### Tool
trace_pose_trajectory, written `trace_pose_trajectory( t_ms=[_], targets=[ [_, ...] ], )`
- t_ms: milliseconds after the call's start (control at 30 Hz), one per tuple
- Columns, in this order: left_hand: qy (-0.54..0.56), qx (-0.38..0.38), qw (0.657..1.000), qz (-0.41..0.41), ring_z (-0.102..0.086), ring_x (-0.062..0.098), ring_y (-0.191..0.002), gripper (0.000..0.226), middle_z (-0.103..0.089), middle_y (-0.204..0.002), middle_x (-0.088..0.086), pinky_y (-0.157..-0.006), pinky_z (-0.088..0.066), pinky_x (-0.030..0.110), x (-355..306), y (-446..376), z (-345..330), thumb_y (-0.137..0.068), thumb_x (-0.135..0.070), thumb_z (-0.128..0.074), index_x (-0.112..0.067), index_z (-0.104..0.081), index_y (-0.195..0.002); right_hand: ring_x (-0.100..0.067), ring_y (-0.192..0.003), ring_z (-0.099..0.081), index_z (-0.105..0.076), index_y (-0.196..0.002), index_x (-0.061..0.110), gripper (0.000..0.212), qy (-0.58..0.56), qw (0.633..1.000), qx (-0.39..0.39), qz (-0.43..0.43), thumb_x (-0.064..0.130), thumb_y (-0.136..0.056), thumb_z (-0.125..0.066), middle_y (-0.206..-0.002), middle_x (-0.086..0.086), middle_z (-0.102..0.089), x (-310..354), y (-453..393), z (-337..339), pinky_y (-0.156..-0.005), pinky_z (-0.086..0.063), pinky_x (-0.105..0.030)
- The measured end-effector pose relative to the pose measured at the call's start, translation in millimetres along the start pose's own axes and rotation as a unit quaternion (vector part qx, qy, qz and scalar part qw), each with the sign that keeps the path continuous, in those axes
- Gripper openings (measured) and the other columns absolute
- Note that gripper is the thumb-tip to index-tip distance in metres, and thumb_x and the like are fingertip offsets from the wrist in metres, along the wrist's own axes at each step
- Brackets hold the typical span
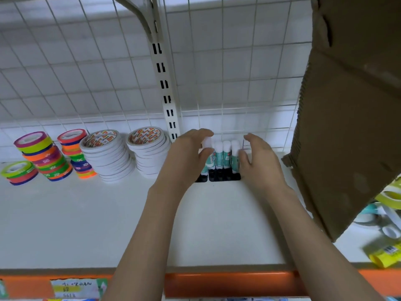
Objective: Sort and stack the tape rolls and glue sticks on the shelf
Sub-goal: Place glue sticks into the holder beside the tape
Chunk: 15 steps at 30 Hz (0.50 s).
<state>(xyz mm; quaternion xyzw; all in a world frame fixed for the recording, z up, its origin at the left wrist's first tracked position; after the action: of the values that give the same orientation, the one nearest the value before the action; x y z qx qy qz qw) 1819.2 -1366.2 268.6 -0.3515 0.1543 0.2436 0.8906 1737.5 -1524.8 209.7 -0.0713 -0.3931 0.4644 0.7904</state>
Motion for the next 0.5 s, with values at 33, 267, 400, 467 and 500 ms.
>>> trace_pose_trajectory(
  t_ms=[33, 267, 400, 467, 500],
  targets=[
    [0.002, 0.008, 1.0, 0.0, -0.059, 0.016, -0.092, 0.033, -0.064, -0.109, 0.004, -0.084, -0.044, 0.024, -2, -6, -4, -0.088, -0.013, -0.062, -0.013, -0.059, -0.121, -0.02, -0.129, -0.04, -0.042, -0.136, 0.01, 0.042, 0.015, 1.0, -0.006, -0.014, 0.016, -0.095, -0.044, -0.14, -0.006, -0.046, -5, 0, 0, -0.097, -0.037, -0.029],
    [-0.081, 0.064, 0.994, -0.023, -0.045, 0.02, -0.115, 0.034, -0.063, -0.11, 0.003, -0.095, -0.029, 0.029, 3, -31, -39, -0.09, -0.022, -0.057, -0.018, -0.056, -0.125, -0.028, -0.115, -0.048, -0.05, -0.123, 0.002, 0.034, 0.121, 0.98, 0.106, -0.118, 0.009, -0.091, -0.041, -0.127, -0.014, -0.052, -37, 9, -12, -0.082, -0.043, -0.032],
    [-0.111, 0.072, 0.991, -0.018, -0.047, 0.019, -0.113, 0.034, -0.063, -0.106, 0.003, -0.091, -0.028, 0.028, 11, -32, -51, -0.089, -0.027, -0.059, -0.02, -0.058, -0.123, -0.027, -0.11, -0.048, -0.054, -0.11, -0.001, 0.025, 0.162, 0.972, 0.131, -0.11, 0.01, -0.093, -0.039, -0.117, -0.013, -0.055, -37, 11, -22, -0.076, -0.036, -0.027],
    [-0.108, 0.068, 0.992, -0.013, -0.049, 0.019, -0.112, 0.034, -0.064, -0.109, 0.003, -0.094, -0.032, 0.03, 13, -31, -55, -0.088, -0.028, -0.061, -0.019, -0.06, -0.12, -0.027, -0.11, -0.048, -0.054, -0.109, -0.002, 0.025, 0.168, 0.972, 0.126, -0.104, 0.01, -0.093, -0.039, -0.116, -0.012, -0.055, -37, 12, -23, -0.075, -0.034, -0.025],
    [-0.104, 0.068, 0.992, -0.015, -0.049, 0.02, -0.114, 0.033, -0.064, -0.112, 0.002, -0.095, -0.033, 0.031, 15, -30, -58, -0.087, -0.028, -0.062, -0.018, -0.061, -0.119, -0.027, -0.11, -0.047, -0.054, -0.11, -0.002, 0.025, 0.169, 0.973, 0.123, -0.102, 0.011, -0.094, -0.039, -0.116, -0.012, -0.055, -37, 12, -23, -0.074, -0.032, -0.024]
  ],
)
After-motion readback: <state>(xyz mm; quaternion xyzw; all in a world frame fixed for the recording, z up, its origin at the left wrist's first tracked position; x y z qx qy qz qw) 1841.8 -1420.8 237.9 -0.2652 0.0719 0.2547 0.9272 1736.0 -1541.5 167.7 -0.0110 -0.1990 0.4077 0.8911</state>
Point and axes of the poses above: each hand's wrist, its own y-axis away from the middle knuckle, its own z-axis out of the back of the hand, x = y × z, the point moved 1 cm from there along -y, towards the middle knuckle
